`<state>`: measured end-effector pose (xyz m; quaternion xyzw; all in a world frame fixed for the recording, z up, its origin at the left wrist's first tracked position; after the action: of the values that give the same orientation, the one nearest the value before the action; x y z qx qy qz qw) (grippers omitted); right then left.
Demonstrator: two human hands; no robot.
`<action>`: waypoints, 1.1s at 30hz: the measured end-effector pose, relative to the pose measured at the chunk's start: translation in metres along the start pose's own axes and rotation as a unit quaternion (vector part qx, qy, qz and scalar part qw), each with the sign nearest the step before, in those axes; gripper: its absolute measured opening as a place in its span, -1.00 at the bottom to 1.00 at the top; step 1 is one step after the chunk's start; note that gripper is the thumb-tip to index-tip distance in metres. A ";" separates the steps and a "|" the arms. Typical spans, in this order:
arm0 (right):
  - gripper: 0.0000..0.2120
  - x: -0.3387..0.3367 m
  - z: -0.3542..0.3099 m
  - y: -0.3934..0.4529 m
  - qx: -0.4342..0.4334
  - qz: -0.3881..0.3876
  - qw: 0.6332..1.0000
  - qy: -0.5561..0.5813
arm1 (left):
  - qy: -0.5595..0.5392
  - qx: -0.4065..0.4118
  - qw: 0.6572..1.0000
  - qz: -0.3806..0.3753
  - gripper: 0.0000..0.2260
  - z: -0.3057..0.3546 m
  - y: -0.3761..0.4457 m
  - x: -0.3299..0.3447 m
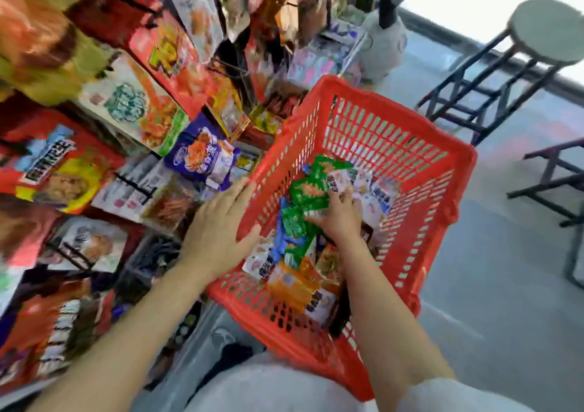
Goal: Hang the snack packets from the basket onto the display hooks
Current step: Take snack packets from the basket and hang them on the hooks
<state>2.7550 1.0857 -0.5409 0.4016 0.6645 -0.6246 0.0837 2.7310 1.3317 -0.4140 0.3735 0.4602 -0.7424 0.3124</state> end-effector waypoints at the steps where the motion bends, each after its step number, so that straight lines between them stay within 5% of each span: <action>1: -0.14 -0.007 0.002 0.003 -0.016 -0.017 1.000 -0.003 | 0.003 0.002 1.000 0.001 -0.32 0.001 0.000 0.001; 4: -0.21 -0.023 0.005 0.012 -0.057 -0.076 0.995 0.007 | -0.001 0.003 1.000 0.002 -0.33 0.000 0.000 0.002; 14: 0.01 -0.008 -0.005 0.018 -0.045 -0.016 0.983 -0.175 | -0.005 0.012 1.000 0.023 -0.30 -0.002 0.000 0.004; 33: 0.05 -0.003 -0.026 0.005 -0.060 -0.173 0.976 -0.113 | -0.054 0.005 0.998 0.023 -0.36 0.005 -0.007 -0.003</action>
<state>2.7704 1.1067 -0.5372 0.2012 0.7466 -0.6299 0.0730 2.7259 1.3299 -0.4066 0.3446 0.4307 -0.7563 0.3518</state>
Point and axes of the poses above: each hand's wrist, its own y-axis towards the middle knuckle, its own x-axis out of the palm, z = x × y, the point moved 4 cm from there along y, towards the middle knuckle, and after that the axes turned 15 degrees about -z, right-handed, at the moved point
